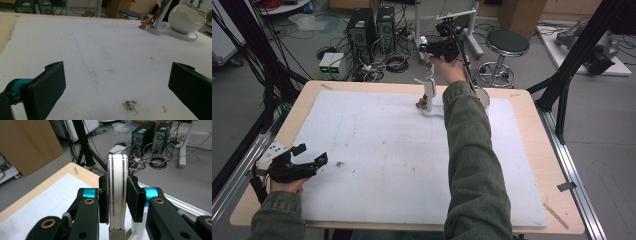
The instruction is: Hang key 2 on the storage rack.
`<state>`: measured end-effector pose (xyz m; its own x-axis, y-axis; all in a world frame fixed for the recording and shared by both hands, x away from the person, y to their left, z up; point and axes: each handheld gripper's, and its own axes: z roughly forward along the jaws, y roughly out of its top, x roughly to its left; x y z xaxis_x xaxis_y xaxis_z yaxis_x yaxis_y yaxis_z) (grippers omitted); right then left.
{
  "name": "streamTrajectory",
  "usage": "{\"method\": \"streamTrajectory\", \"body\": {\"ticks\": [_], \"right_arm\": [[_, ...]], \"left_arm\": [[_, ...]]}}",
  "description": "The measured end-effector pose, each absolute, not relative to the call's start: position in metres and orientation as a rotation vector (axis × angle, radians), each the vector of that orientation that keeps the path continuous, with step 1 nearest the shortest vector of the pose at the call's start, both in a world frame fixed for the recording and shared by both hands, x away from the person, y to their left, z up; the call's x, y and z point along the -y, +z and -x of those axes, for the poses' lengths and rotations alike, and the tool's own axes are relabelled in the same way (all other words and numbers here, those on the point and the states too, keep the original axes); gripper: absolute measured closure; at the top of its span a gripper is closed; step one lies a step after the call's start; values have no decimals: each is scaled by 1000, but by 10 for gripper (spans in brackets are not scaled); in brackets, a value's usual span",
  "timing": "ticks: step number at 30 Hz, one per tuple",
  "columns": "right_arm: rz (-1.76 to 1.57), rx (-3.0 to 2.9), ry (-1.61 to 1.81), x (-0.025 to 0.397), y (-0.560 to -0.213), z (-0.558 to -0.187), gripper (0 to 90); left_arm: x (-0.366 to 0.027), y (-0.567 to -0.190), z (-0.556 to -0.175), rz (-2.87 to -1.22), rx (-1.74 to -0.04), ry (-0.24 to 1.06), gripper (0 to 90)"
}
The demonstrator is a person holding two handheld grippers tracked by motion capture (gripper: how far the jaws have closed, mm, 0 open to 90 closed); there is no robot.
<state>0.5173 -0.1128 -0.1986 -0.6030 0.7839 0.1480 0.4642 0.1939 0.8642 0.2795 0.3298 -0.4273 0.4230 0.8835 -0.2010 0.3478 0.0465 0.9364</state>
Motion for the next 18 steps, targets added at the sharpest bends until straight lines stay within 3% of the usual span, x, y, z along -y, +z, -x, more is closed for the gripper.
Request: {"method": "streamTrajectory", "body": {"ticks": [16, 18], "right_arm": [[-1168, -2194, 1366, 106, -218, -522, 729], [-1167, -2207, 1381, 108, -217, -521, 688]], "left_arm": [[-330, -428, -280, -1540, -1127, 572, 17], [-330, -428, -280, -1540, -1128, 572, 17]]}}
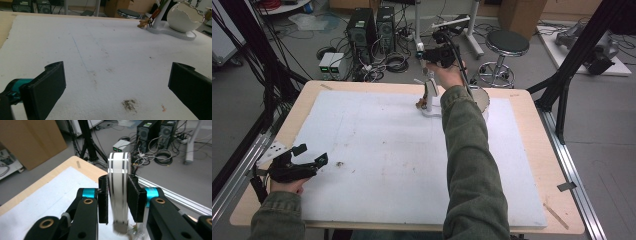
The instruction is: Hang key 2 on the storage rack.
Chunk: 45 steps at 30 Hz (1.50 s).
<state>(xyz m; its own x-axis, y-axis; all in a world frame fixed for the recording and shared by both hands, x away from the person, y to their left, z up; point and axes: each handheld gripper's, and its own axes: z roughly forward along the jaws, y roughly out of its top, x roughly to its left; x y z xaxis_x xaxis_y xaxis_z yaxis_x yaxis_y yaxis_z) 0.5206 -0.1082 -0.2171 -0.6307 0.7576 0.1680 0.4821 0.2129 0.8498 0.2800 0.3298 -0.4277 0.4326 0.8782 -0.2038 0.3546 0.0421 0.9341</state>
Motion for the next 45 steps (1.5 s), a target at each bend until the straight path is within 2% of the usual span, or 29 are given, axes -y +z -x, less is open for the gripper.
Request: {"method": "streamTrajectory", "body": {"ticks": [5, 10, 15, 22, 27, 30, 37, 45], "right_arm": [[-1176, -2208, 1425, 113, -215, -516, 530], [-1134, -2209, 1454, 116, -214, -508, 328], [-1100, -2193, 1487, 122, -211, -499, 211], [-1094, -2183, 1425, 135, -212, -488, 118], [-1075, -2205, 1385, 140, -210, -482, 99], [-1058, -2220, 1342, 141, -207, -478, 4], [-1054, -2197, 1272, 149, -204, -464, 4], [-1053, -2162, 1278, 169, -219, -445, 4]], "left_arm": [[-330, -428, -280, -1540, -1128, 573, 17], [-329, -428, -280, -1549, -1127, 570, 17], [-329, -428, -280, -1550, -1129, 571, 17], [-330, -428, -280, -1547, -1130, 572, 17], [-330, -428, -280, -1547, -1132, 573, 17], [-330, -428, -279, -1545, -1132, 574, 17], [-330, -427, -279, -1546, -1131, 575, 17], [-329, -427, -279, -1544, -1131, 575, 17]]}}
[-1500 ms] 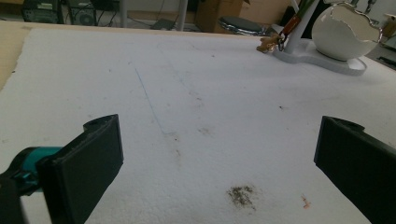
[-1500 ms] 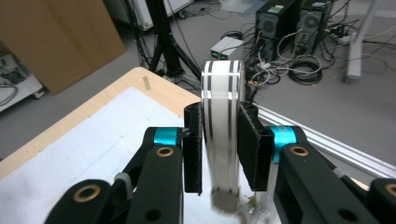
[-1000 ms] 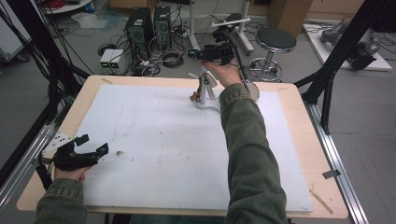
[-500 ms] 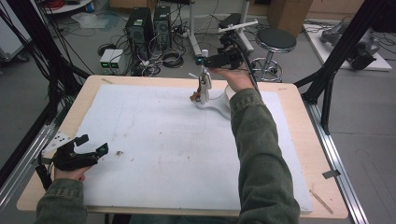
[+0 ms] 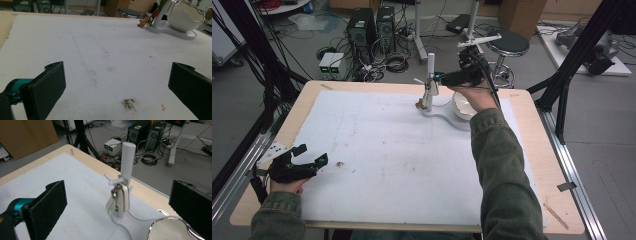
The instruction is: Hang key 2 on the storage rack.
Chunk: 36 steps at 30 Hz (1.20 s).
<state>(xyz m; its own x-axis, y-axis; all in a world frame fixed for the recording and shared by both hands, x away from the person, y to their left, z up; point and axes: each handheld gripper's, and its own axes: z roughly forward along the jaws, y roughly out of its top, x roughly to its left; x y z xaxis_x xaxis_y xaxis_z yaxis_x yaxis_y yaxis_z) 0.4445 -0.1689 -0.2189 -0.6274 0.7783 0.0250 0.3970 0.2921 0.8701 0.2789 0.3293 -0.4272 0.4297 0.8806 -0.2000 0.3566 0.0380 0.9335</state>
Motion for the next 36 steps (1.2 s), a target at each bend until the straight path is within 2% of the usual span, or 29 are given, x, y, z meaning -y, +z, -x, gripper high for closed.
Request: {"method": "streamTrajectory", "body": {"ticks": [23, 36], "right_arm": [[-1139, -2091, 1334, 212, -258, -417, 4], [-1178, -2022, 1360, 237, -281, -381, 4]], "left_arm": [[-328, -427, -280, -1530, -1133, 579, 17], [-328, -426, -279, -1529, -1128, 580, 17]]}}
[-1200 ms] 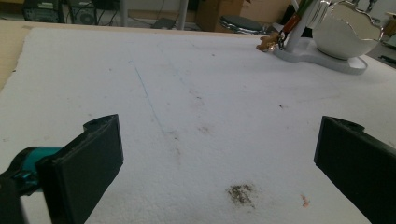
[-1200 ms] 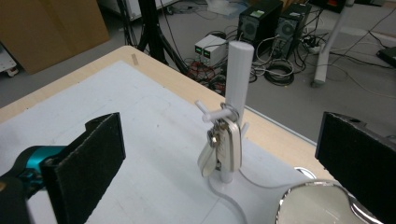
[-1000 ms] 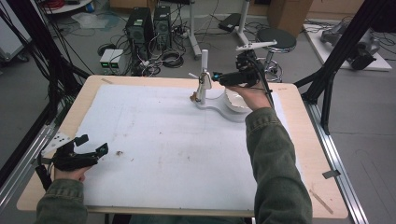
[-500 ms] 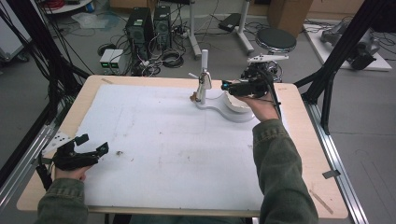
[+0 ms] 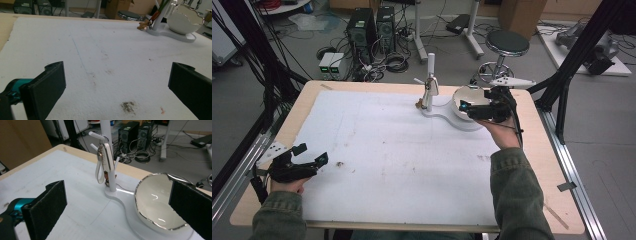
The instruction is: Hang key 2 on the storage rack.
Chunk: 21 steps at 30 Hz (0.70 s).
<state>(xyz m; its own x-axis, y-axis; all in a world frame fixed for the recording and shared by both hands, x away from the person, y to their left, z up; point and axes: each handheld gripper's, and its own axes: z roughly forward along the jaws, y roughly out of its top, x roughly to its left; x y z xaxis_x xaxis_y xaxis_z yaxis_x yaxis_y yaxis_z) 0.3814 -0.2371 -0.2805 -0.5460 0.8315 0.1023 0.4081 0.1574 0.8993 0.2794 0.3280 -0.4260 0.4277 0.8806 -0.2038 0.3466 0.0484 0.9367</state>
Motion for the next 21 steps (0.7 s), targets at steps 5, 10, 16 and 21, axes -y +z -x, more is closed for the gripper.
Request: {"method": "streamTrajectory", "body": {"ticks": [5, 10, 16, 21], "right_arm": [[-1188, -2023, 1333, 241, -294, -369, 4], [-1190, -2013, 1293, 248, -305, -356, 4], [-1213, -1958, 1286, 262, -315, -341, 4], [-1238, -1925, 1284, 269, -323, -330, 4]], "left_arm": [[-328, -426, -279, -1532, -1128, 580, 17], [-328, -426, -279, -1530, -1131, 586, 17], [-329, -425, -278, -1527, -1134, 589, 17], [-328, -425, -279, -1533, -1132, 599, 17]]}}
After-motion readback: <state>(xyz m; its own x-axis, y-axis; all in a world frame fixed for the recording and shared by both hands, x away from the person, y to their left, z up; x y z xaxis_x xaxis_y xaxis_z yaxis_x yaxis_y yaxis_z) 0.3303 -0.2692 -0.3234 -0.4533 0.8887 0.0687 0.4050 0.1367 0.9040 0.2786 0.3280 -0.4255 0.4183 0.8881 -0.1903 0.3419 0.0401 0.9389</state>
